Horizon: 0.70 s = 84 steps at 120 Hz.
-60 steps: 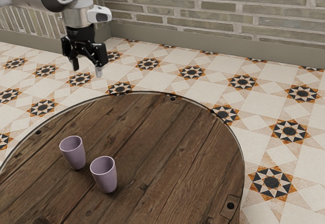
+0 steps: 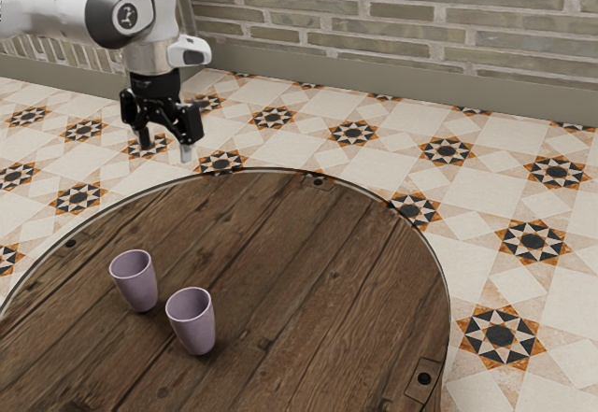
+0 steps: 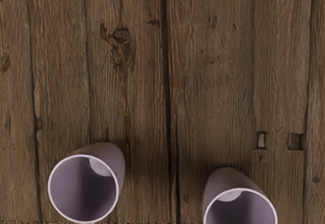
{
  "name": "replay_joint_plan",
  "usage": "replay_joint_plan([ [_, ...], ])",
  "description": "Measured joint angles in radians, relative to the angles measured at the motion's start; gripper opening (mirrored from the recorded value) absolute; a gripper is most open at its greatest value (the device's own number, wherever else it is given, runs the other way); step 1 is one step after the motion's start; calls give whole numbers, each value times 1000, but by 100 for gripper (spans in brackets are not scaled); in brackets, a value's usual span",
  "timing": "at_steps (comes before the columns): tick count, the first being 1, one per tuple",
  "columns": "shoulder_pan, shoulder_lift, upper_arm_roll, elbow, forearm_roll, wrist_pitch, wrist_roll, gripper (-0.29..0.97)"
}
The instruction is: Place the left cup onto the right cup
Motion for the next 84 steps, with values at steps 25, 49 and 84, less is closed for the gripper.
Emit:
replay_joint_plan([
  [25,38,-41,4,-159,1,84,0,68],
  [49,78,-97,4,-328,-1,183,-1,65],
  [84,87,-126,2,-503,-15,325,-3,61],
])
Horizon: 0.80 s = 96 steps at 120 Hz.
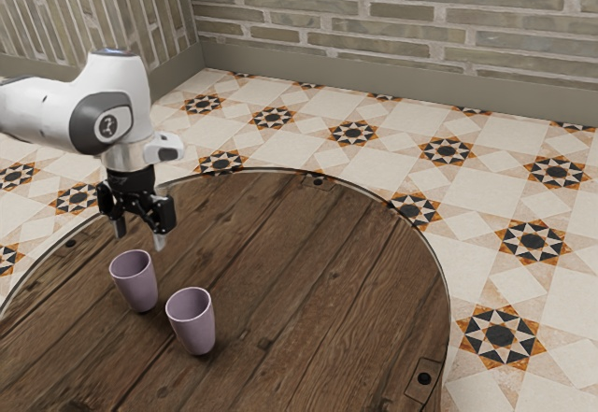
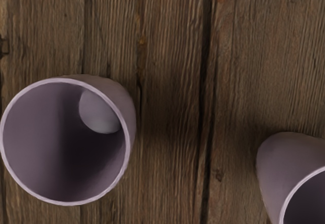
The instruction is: Place the left cup onto the right cup
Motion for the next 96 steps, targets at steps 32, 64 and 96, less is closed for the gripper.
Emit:
replay_joint_plan([
  [32,34,40,3,-40,-6,83,-2,58],
  [64,54,90,4,-40,-7,122,-3,56],
  [96,40,151,6,-36,-7,158,-3,54],
])
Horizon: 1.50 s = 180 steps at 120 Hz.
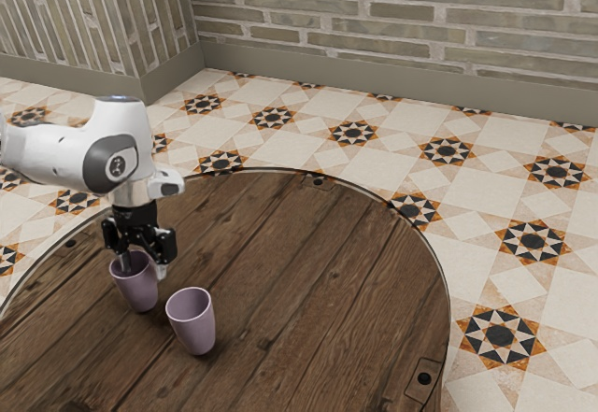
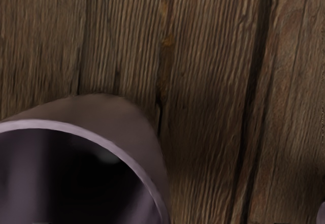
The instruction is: Place the left cup onto the right cup
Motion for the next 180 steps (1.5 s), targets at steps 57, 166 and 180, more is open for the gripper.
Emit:
replay_joint_plan([
  [57,-8,28,0,3,-1,34,-6,16],
  [166,48,-200,-130,-18,12,-39,-65,-8],
  [180,84,-254,-230,-15,11,-83,-78,-8],
])
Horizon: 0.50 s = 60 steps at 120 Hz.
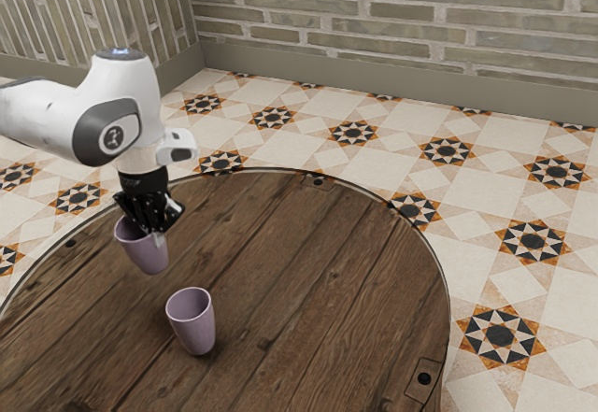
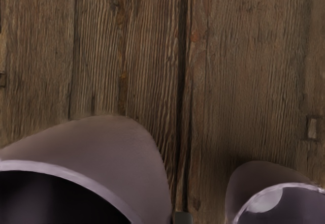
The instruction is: Place the left cup onto the right cup
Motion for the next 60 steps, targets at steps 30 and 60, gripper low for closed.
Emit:
replay_joint_plan([
  [30,110,-106,-197,3,-74,-80,-22,-8],
  [60,117,-143,-261,3,-187,-152,-36,-8],
])
